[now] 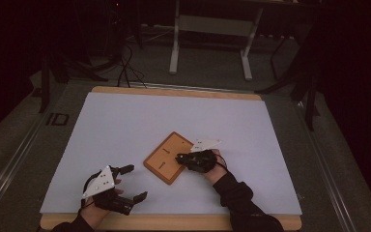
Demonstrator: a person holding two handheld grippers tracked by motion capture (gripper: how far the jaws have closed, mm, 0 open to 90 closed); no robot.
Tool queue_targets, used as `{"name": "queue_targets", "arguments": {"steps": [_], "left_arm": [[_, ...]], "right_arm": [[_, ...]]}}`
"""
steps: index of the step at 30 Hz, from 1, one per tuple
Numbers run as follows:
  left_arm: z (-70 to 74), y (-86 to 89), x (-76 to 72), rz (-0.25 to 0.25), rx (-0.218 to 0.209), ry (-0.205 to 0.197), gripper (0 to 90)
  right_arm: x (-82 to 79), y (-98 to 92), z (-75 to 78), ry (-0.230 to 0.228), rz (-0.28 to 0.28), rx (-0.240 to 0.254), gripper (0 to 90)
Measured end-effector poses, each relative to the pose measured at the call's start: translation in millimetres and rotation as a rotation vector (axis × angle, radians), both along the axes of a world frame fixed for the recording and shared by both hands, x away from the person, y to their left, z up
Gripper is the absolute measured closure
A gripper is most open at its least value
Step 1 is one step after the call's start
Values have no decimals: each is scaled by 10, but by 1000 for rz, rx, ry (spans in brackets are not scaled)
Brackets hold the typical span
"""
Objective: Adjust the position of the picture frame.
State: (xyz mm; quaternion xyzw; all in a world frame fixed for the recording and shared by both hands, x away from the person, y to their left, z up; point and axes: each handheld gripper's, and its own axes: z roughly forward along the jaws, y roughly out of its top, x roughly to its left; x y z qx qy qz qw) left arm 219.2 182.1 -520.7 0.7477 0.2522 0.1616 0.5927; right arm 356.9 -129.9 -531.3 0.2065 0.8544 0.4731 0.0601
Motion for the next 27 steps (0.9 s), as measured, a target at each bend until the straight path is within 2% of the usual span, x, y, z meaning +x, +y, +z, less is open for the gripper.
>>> {"name": "queue_targets", "arguments": {"steps": [2,4,6,9,10,12,15,18,25,27], "left_arm": [[-1,5,1,2,1,1,18],[9,18,4,7,-12,9,19],[11,19,2,9,-22,12,32],[10,21,0,9,-18,13,32],[10,21,5,7,-17,23,31],[8,21,19,1,-22,40,31],[17,16,49,0,-28,65,31],[23,14,66,-3,-34,80,32],[14,-6,66,-8,-22,68,32],[10,-10,89,-6,6,98,33]], "right_arm": [[-3,-15,32,-10,-4,9,759],[0,-86,148,-18,-19,58,727],[-2,-141,199,-24,-24,76,719],[-16,-209,246,-43,-44,77,745],[-31,-289,287,-43,-54,80,812],[-54,-365,305,-63,-82,47,819],[-74,-467,268,-57,-106,17,895],[-81,-561,221,-33,-125,6,900],[-8,-660,73,1,-176,-18,900],[2,-656,57,9,-179,-15,900]]}}
